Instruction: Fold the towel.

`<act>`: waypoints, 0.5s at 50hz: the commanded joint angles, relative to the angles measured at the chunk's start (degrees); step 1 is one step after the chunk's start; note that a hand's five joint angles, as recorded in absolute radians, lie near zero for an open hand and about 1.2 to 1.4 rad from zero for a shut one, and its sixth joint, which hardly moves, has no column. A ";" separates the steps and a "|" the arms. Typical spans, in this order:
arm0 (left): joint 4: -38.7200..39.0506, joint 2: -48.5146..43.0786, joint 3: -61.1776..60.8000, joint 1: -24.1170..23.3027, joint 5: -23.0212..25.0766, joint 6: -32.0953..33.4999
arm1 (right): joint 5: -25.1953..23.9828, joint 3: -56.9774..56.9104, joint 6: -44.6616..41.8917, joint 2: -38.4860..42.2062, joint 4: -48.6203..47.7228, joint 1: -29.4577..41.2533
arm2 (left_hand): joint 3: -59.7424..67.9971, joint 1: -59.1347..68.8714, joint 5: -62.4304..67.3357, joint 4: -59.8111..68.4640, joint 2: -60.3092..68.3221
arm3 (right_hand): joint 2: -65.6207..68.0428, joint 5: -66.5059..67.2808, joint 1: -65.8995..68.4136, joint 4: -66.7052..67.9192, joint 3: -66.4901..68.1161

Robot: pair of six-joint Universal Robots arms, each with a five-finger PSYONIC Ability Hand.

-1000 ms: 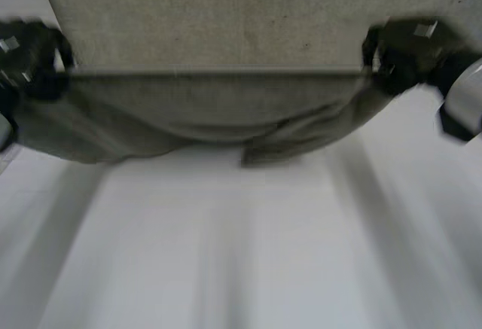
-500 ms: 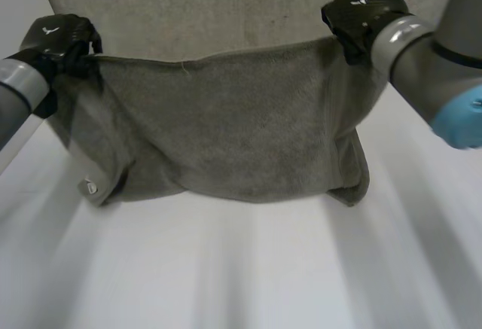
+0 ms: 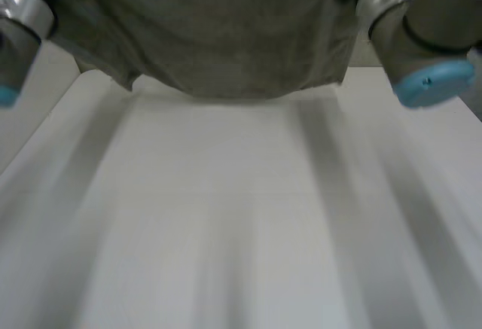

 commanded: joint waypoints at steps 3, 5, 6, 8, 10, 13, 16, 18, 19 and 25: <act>1.64 1.50 -29.03 4.68 13.75 2.68 | -6.32 21.92 -1.07 -1.31 11.48 -3.95 | 2.91 6.41 5.33 1.88 2.97 | 3.73 2.75 3.73 3.04 3.36; 2.53 1.94 -33.12 4.95 15.71 4.80 | -6.76 27.68 -2.13 -2.90 10.77 -5.01 | 2.91 6.41 5.33 1.88 2.97 | 3.73 2.75 3.73 3.04 3.36; 3.23 2.73 -36.95 5.39 17.10 7.24 | -7.81 32.20 -3.26 -4.64 9.81 -5.62 | 2.91 6.41 5.33 1.88 2.97 | 3.73 2.75 3.73 3.04 3.36; 3.67 3.79 -40.06 6.36 17.82 9.72 | -9.05 36.73 -4.51 -6.77 8.66 -6.42 | 2.91 6.41 5.33 1.88 2.97 | 3.73 2.75 3.73 3.04 3.36; 3.67 7.29 -45.75 8.98 18.52 14.27 | -9.93 40.86 -5.65 -9.41 7.52 -7.21 | 2.91 6.41 5.33 1.88 2.97 | 3.73 2.75 3.73 3.04 3.36; 3.50 9.06 -47.88 9.70 18.52 15.52 | -11.33 47.37 -6.44 -16.26 5.76 -8.79 | 2.91 6.41 5.33 1.88 2.97 | 3.73 2.75 3.73 3.04 3.36; 2.88 13.99 -51.05 11.10 18.61 15.79 | -12.04 52.02 -6.00 -23.56 4.79 -10.20 | 2.91 6.41 5.33 1.88 2.97 | 3.73 2.75 3.73 3.04 3.36; 2.97 21.07 -54.28 12.50 18.87 15.18 | -12.21 53.87 -5.83 -27.42 4.62 -10.81 | 2.91 6.41 5.33 1.88 2.97 | 3.73 2.75 3.73 3.04 3.36; 2.97 21.10 -54.30 12.51 18.87 15.17 | -12.12 55.18 -5.48 -31.25 4.79 -11.77 | 2.91 6.41 5.33 1.88 2.97 | 3.73 2.75 3.73 3.04 3.36; 3.32 33.30 -60.09 14.27 19.31 12.72 | -13.17 57.91 -3.72 -42.08 5.32 -17.39 | 2.91 6.41 5.33 1.88 2.97 | 3.73 2.75 3.73 3.04 3.36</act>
